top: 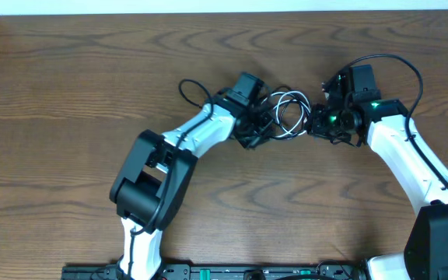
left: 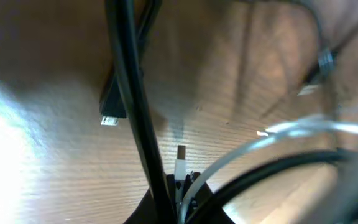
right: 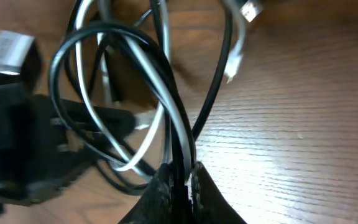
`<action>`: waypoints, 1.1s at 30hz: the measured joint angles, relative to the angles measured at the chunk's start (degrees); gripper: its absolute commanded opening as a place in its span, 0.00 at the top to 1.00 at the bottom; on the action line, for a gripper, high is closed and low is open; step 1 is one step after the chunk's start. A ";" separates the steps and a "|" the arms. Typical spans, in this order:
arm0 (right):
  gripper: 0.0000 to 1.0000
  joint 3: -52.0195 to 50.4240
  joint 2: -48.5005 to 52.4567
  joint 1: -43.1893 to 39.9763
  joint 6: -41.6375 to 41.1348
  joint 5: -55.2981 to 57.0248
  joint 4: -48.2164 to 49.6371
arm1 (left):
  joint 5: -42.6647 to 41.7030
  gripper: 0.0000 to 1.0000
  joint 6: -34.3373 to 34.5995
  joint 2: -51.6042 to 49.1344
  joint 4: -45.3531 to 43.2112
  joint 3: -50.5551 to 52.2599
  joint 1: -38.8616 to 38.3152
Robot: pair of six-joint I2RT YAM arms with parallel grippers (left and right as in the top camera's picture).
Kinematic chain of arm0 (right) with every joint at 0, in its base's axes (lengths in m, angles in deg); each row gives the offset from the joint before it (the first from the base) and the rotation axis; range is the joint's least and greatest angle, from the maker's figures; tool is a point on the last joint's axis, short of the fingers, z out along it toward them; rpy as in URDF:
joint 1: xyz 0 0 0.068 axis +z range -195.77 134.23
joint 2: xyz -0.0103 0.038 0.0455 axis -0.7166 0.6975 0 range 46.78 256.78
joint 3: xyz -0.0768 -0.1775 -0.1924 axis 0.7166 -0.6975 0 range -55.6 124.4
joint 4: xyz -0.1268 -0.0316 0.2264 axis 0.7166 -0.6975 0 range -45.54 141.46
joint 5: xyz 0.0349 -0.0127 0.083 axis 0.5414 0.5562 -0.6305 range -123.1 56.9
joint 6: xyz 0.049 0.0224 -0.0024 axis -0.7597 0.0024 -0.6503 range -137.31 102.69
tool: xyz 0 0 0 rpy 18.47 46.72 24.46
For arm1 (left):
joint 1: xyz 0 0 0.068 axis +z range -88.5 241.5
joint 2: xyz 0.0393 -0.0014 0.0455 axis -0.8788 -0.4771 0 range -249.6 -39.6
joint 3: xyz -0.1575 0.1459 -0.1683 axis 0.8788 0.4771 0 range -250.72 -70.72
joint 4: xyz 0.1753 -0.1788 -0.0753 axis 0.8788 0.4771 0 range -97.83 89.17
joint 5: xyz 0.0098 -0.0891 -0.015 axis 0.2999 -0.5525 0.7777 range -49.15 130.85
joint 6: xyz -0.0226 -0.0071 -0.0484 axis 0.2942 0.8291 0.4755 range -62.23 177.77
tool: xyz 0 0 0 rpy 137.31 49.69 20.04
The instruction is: Untangle cables
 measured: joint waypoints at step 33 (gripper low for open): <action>0.98 0.90 5.51 -5.75 -1.92 -5.35 -0.55 | -32.24 0.93 6.29 32.39 -34.25 1.38 22.16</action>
